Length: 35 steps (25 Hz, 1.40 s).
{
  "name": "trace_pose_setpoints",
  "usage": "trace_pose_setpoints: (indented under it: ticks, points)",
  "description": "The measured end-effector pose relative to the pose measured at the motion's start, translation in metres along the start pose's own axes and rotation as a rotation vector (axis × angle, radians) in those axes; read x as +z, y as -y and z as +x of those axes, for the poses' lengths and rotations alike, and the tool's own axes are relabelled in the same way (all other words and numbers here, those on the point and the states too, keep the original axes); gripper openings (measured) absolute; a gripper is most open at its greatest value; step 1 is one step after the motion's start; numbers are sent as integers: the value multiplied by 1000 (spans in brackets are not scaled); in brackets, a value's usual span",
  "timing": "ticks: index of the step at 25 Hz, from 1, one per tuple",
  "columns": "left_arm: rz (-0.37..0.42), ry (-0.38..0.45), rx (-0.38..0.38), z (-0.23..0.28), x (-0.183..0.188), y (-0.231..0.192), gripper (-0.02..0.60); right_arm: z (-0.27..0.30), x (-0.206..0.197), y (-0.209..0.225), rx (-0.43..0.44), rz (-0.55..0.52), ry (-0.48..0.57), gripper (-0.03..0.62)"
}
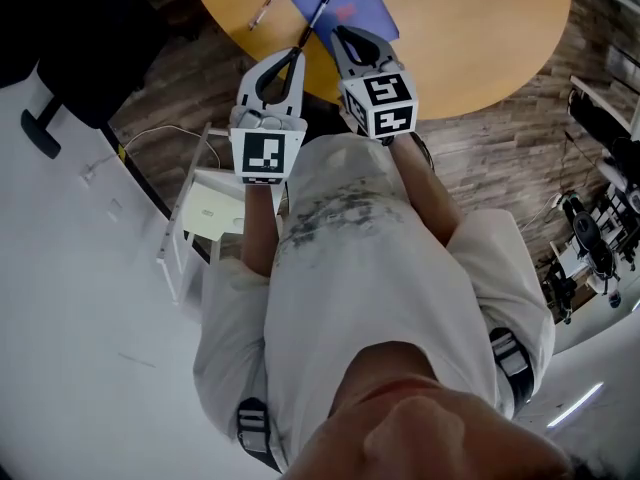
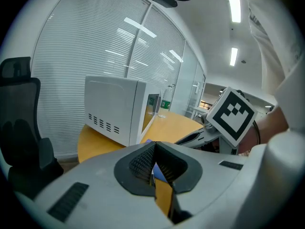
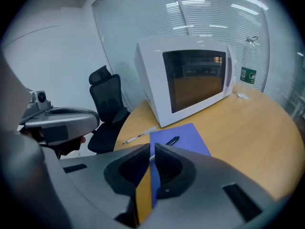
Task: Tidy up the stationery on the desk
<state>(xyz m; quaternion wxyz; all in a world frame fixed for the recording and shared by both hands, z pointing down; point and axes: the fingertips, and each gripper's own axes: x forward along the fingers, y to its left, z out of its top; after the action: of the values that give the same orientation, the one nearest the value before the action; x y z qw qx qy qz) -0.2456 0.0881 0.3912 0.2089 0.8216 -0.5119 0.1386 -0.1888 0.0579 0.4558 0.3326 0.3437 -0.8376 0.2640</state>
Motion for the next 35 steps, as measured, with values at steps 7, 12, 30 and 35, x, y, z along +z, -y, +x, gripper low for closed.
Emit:
trace_pose_setpoints:
  ticks: [7, 12, 30, 35]
  points:
    - [-10, -24, -23, 13, -16, -8, 9, 27, -12, 3, -5, 45, -33, 72]
    - [-15, -39, -40, 24, -24, -10, 9, 41, -21, 8, -24, 68, -68, 131]
    - [-31, -67, -45, 31, -38, -25, 9, 77, -37, 8, -64, 143, -148, 158]
    - [-35, -73, -38, 29, -40, -29, 9, 84, -39, 9, -82, 155, -160, 156]
